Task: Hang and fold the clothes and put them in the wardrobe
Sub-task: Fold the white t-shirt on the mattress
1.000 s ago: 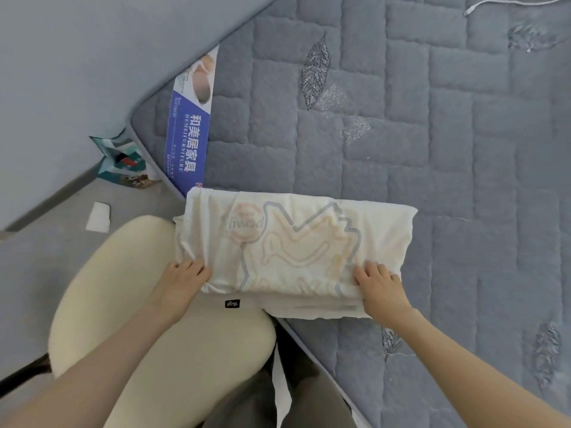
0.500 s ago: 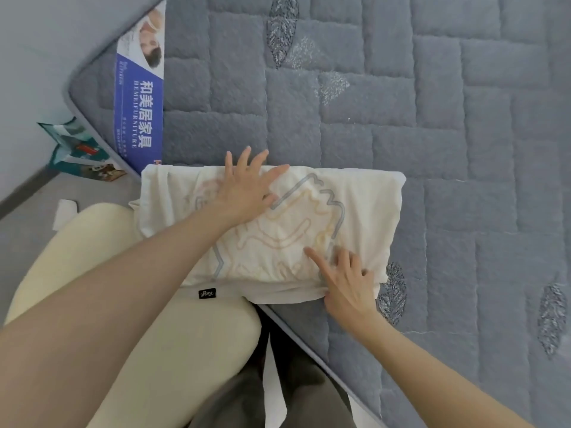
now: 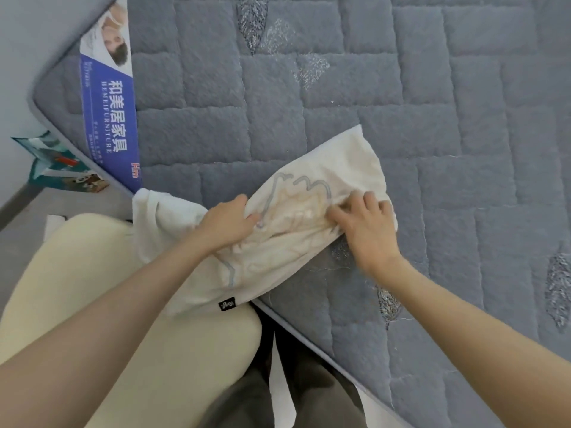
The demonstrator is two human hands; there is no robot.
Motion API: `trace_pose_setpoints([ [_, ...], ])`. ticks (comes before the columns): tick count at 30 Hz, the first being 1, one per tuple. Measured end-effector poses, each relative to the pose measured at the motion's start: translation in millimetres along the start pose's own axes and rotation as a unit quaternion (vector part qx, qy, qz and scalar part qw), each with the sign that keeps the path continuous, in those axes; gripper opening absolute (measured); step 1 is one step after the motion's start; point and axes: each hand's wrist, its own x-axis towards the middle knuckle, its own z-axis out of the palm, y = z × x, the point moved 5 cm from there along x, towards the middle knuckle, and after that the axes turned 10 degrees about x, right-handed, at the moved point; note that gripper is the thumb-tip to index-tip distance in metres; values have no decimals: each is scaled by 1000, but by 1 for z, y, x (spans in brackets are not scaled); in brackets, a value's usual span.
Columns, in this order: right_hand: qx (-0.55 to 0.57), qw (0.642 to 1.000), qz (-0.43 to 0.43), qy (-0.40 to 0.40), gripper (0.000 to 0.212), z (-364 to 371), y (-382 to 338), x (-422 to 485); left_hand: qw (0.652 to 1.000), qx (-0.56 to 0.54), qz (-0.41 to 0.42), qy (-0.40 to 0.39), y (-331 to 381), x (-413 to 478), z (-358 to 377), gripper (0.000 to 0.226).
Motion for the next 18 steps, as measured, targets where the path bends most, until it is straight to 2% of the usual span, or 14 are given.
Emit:
trace_pose_setpoints([
  [1, 5, 999, 22, 39, 19, -10, 10, 10, 996, -73, -15, -51, 1, -5, 4, 30],
  [2, 20, 996, 54, 65, 17, -19, 20, 20, 977, -178, -35, -115, 4, -11, 10, 34],
  [4, 96, 980, 142, 103, 19, -28, 38, 28, 903, -359, -70, -225, 22, -22, 18, 42],
  [5, 148, 962, 191, 124, 23, -28, 44, 26, 892, -379, -78, -235, 29, -21, 18, 43],
  [6, 196, 939, 243, 146, 27, -25, 48, 22, 899, -373, -87, -214, 34, -14, 17, 41],
  [8, 286, 862, 373, 191, 33, -10, 50, 1, 915, -373, -94, -121, 44, 4, 6, 38],
  [9, 343, 798, 445, 219, 34, 2, 50, -15, 910, -394, -88, -91, 50, 12, 1, 36],
  [10, 414, 714, 511, 238, 35, 13, 47, -29, 902, -416, -79, -79, 58, 19, -3, 36],
  [12, 585, 543, 572, 189, 44, 43, 33, -45, 895, -434, -69, -71, 70, 29, -6, 47],
  [13, 650, 489, 565, 136, 54, 54, 24, -47, 899, -427, -68, -69, 73, 32, -7, 56],
  [15, 734, 421, 529, 68, 79, 62, 12, -47, 904, -417, -68, -69, 75, 38, -9, 69],
  [16, 754, 403, 515, 51, 92, 63, 8, -45, 903, -419, -71, -70, 74, 42, -8, 68],
  [17, 759, 408, 507, 34, 103, 62, 5, -43, 901, -422, -71, -70, 73, 44, -8, 61],
  [18, 753, 427, 500, 15, 108, 60, 4, -41, 901, -422, -70, -67, 71, 45, -8, 49],
])
